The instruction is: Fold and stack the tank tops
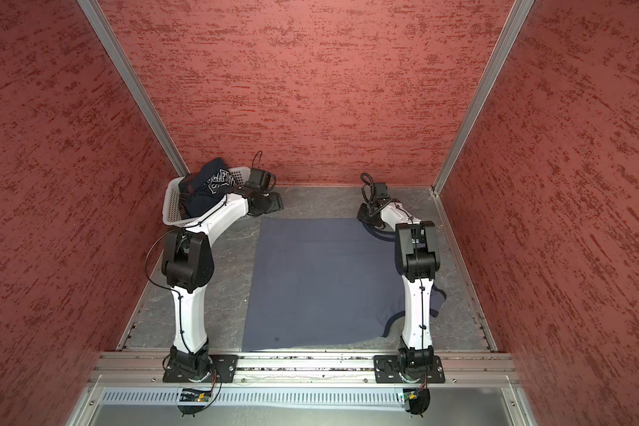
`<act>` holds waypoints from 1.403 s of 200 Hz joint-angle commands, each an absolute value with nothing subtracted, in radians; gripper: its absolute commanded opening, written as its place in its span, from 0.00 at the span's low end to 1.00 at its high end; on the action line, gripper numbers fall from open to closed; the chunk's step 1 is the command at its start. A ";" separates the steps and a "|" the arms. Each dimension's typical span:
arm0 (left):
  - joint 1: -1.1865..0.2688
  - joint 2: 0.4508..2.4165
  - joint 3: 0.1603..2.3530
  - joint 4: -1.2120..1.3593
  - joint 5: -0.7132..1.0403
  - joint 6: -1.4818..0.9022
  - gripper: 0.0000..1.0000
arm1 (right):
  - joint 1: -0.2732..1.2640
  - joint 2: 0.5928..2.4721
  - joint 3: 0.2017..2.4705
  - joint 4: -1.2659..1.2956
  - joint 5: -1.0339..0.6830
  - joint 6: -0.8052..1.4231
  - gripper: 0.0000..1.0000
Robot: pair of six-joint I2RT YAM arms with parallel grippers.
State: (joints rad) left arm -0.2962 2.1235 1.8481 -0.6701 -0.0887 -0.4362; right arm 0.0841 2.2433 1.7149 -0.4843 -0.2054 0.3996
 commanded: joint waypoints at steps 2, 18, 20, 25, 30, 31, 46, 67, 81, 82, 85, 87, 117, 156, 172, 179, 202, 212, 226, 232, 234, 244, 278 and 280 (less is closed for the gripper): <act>-0.289 2.161 1.888 -0.693 -0.100 -0.434 0.77 | 0.085 2.227 1.712 -0.513 -0.122 0.390 0.05; -0.294 2.196 1.933 -0.724 -0.098 -0.441 0.77 | 0.066 2.191 1.677 -0.507 -0.089 0.393 0.00; -0.294 2.201 1.942 -0.728 -0.099 -0.442 0.76 | 0.063 2.186 1.669 -0.504 -0.086 0.394 0.00; -0.297 2.215 1.960 -0.740 -0.102 -0.446 0.77 | 0.054 2.172 1.651 -0.499 -0.079 0.397 0.00; -0.298 2.230 1.982 -0.755 -0.105 -0.448 0.77 | 0.046 2.155 1.630 -0.491 -0.073 0.398 0.00; -0.298 2.233 1.986 -0.757 -0.106 -0.448 0.77 | 0.043 2.152 1.626 -0.489 -0.072 0.399 0.00; -0.307 2.285 2.054 -0.793 -0.112 -0.455 0.77 | 0.019 2.106 1.567 -0.457 -0.074 0.394 0.00; -0.319 2.370 2.180 -0.859 -0.136 -0.464 0.76 | -0.006 2.063 1.501 -0.431 -0.081 0.398 0.00; -0.328 2.424 2.253 -0.884 -0.153 -0.471 0.76 | -0.014 2.050 1.476 -0.418 -0.086 0.399 0.00; -0.329 2.428 2.257 -0.885 -0.155 -0.472 0.76 | -0.015 2.050 1.473 -0.417 -0.086 0.398 0.00; -0.330 2.439 2.272 -0.890 -0.156 -0.474 0.75 | -0.015 2.048 1.469 -0.416 -0.086 0.399 0.00; -0.331 2.446 2.281 -0.894 -0.159 -0.475 0.75 | -0.016 2.047 1.468 -0.416 -0.087 0.398 0.00; -0.334 2.554 2.405 -0.925 -0.159 -0.485 0.72 | -0.022 2.042 1.454 -0.401 -0.104 0.402 0.00; -0.337 2.612 2.426 -0.869 -0.110 -0.496 0.62 | -0.022 2.031 1.439 -0.374 -0.145 0.406 0.00; -0.337 2.635 2.436 -0.869 -0.106 -0.504 0.57 | -0.022 2.033 1.437 -0.372 -0.155 0.409 0.00; -0.338 2.642 2.438 -0.871 -0.110 -0.507 0.55 | -0.021 2.034 1.434 -0.370 -0.156 0.410 0.00; -0.337 2.663 2.443 -0.870 -0.117 -0.512 0.49 | -0.022 2.030 1.420 -0.354 -0.168 0.410 0.00; -0.336 2.672 2.445 -0.869 -0.115 -0.513 0.45 | -0.022 2.029 1.415 -0.350 -0.172 0.410 0.00; -0.332 2.683 2.452 -0.866 -0.114 -0.515 0.40 | -0.022 2.027 1.410 -0.346 -0.173 0.410 0.00; -0.331 2.684 2.453 -0.864 -0.112 -0.515 0.37 | -0.022 2.026 1.408 -0.346 -0.174 0.409 0.00; -0.331 2.686 2.453 -0.864 -0.112 -0.515 0.36 | -0.022 2.026 1.408 -0.345 -0.175 0.409 0.00; -0.328 2.688 2.454 -0.858 -0.108 -0.517 0.32 | -0.022 2.024 1.406 -0.342 -0.176 0.404 0.00; -0.321 2.674 2.456 -0.849 -0.100 -0.512 0.11 | -0.022 2.012 1.410 -0.340 -0.182 0.399 0.00; -0.321 2.671 2.455 -0.850 -0.101 -0.512 0.10 | -0.022 2.011 1.410 -0.339 -0.181 0.399 0.00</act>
